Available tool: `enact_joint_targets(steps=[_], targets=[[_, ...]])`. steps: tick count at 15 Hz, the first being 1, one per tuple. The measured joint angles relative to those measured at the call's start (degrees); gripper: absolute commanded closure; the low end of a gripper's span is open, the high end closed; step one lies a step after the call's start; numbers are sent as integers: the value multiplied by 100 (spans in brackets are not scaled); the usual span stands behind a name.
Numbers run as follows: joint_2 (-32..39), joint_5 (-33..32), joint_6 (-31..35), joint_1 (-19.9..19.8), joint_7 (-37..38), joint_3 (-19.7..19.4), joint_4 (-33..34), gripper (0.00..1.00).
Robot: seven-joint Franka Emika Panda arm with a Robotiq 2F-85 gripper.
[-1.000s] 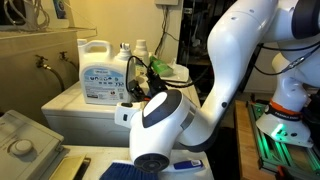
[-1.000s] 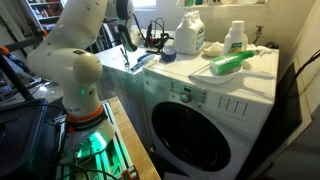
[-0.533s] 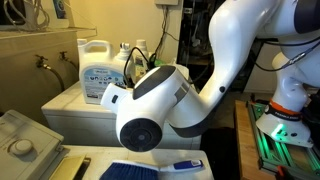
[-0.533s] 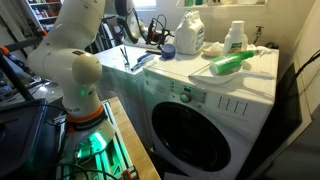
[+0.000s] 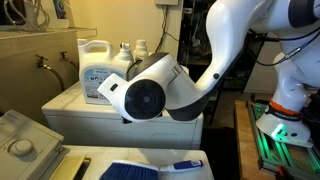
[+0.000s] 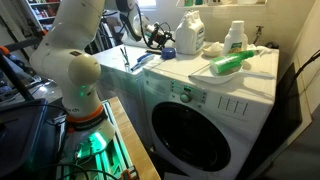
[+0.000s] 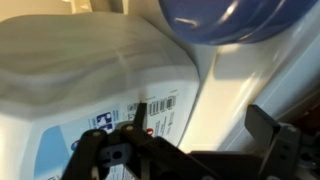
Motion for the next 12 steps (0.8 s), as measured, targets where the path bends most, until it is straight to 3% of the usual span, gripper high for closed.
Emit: enact_joint_targets(steps=[4, 7, 12], targets=[[-342, 167, 1174, -201, 623, 7, -280, 0], [-720, 759, 1797, -295, 731, 60, -469, 0], [-1286, 1997, 1345, -236, 489, 88, -759, 0]])
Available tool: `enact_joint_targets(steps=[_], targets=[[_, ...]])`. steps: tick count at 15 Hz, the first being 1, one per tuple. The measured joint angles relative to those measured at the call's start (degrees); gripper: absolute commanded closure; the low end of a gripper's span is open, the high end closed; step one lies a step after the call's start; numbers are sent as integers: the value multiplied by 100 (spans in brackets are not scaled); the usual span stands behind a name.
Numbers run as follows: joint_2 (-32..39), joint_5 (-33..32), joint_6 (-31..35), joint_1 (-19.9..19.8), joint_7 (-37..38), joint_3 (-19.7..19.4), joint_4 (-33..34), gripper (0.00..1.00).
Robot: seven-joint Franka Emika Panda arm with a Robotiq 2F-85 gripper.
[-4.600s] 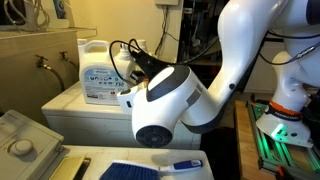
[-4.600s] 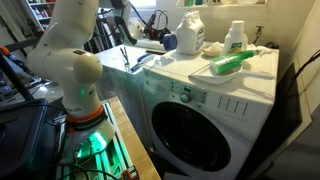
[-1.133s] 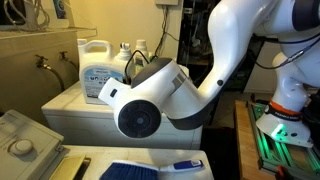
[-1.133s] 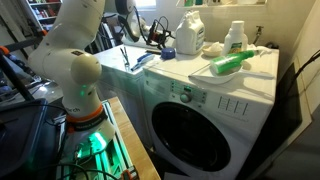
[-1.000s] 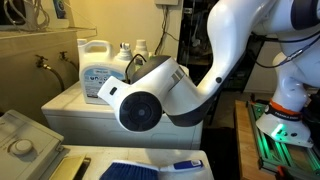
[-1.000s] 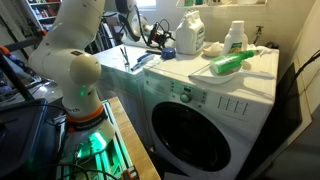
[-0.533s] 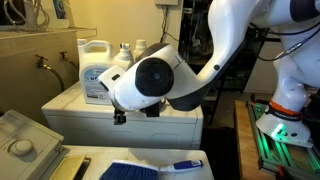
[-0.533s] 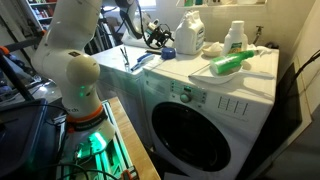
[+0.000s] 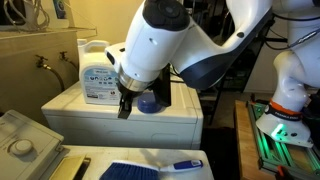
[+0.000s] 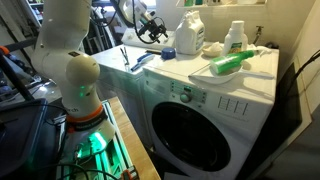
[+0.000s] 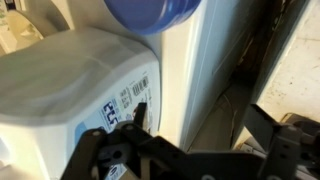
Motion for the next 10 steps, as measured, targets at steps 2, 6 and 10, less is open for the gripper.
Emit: enact_joint_targets(steps=[2, 6, 10], targets=[[-225, 367, -394, 40, -42, -2, -110, 0], [-708, 856, -927, 66, -44, -3, -353, 0], [-1214, 1202, -1007, 4, -24, -32, -682, 0]])
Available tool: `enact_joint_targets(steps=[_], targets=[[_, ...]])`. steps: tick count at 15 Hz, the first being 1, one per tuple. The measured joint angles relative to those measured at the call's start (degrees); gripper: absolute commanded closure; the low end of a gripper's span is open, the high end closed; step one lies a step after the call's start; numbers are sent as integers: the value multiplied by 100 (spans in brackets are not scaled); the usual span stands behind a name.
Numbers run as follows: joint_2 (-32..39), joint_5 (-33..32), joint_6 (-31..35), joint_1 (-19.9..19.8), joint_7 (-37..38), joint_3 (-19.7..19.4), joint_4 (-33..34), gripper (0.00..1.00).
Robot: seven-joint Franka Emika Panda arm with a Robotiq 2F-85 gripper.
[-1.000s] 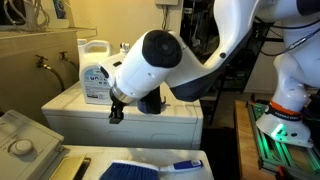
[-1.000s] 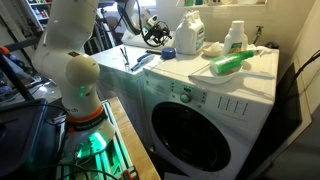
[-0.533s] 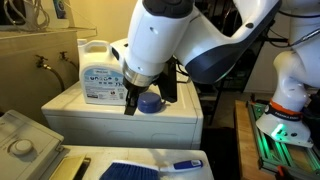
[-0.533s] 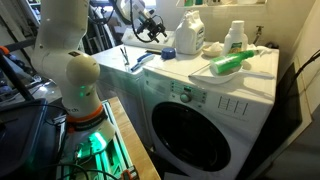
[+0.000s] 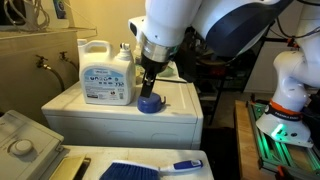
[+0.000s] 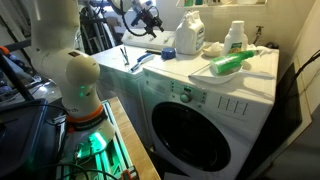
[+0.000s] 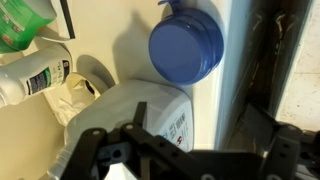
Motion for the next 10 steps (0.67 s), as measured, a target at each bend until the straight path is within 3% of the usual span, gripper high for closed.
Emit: enact_joint_targets(steps=[10], targets=[[-919, 173, -5, -198, 726, -51, -702, 0]])
